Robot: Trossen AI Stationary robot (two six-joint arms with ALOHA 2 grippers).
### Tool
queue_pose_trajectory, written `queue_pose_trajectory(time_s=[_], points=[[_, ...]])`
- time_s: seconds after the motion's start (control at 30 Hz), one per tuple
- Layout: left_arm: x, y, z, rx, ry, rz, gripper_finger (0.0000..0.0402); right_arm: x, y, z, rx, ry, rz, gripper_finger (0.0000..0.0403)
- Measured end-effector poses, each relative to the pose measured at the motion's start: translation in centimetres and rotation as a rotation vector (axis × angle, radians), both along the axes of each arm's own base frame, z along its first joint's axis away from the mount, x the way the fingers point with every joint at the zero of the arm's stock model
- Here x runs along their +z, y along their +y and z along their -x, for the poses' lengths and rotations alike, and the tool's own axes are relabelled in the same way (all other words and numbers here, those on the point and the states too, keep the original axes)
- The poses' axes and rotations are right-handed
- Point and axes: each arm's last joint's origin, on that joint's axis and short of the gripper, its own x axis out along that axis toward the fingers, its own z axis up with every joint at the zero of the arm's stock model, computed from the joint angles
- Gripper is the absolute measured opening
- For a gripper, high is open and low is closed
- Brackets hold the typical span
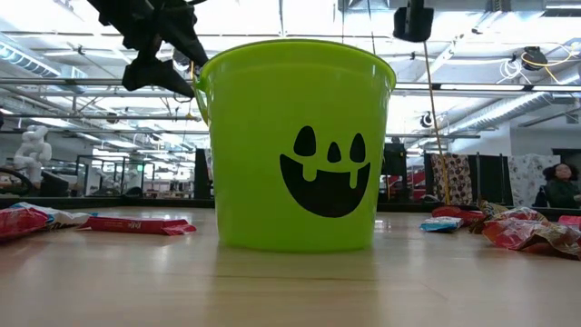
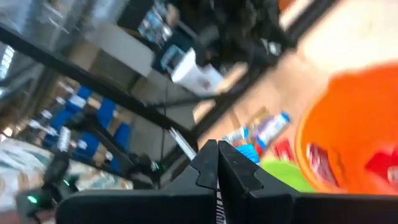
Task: Sort candy by brand, put in halloween buckets
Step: Put blue chocolate bar into the green bucket, then put golden candy into the purple bucket
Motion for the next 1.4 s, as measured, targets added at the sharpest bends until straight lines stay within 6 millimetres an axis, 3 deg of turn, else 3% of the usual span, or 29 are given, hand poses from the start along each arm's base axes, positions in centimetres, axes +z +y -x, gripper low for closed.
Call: queue_pose_trajectory(time_s=[0.4,0.7,0.87,1.13,1.27,1.4], points=[[0.0,0.0,0.0,0.001,0.005,0.001,0.027,-5.2,2.7,-4.8,0.046,0.11,-0.062,0.0],[-0.3,0.0,0.3,0.024,0.033,0.048,0.027,-8.2,3.3,-6.4,0.074,0.216,-0.138,0.0001],[-0.4,-0.4,0.3,0.075,0.031,0.174,0.027,-8.4,3.5,-6.4,0.095,0.224,-0.138,0.0028],[-0.4,-2.1,0.5,0.136,0.023,0.341,0.027,-8.0,3.4,-6.2,0.193,0.217,-0.141,0.0108],[-0.3,-3.4,0.6,0.175,0.015,0.423,0.027,-6.4,3.2,-5.3,0.287,0.17,-0.137,0.0139],[-0.1,-5.0,0.8,0.229,-0.037,0.489,0.027,-3.6,2.7,-3.1,0.316,0.111,-0.098,0.0152]])
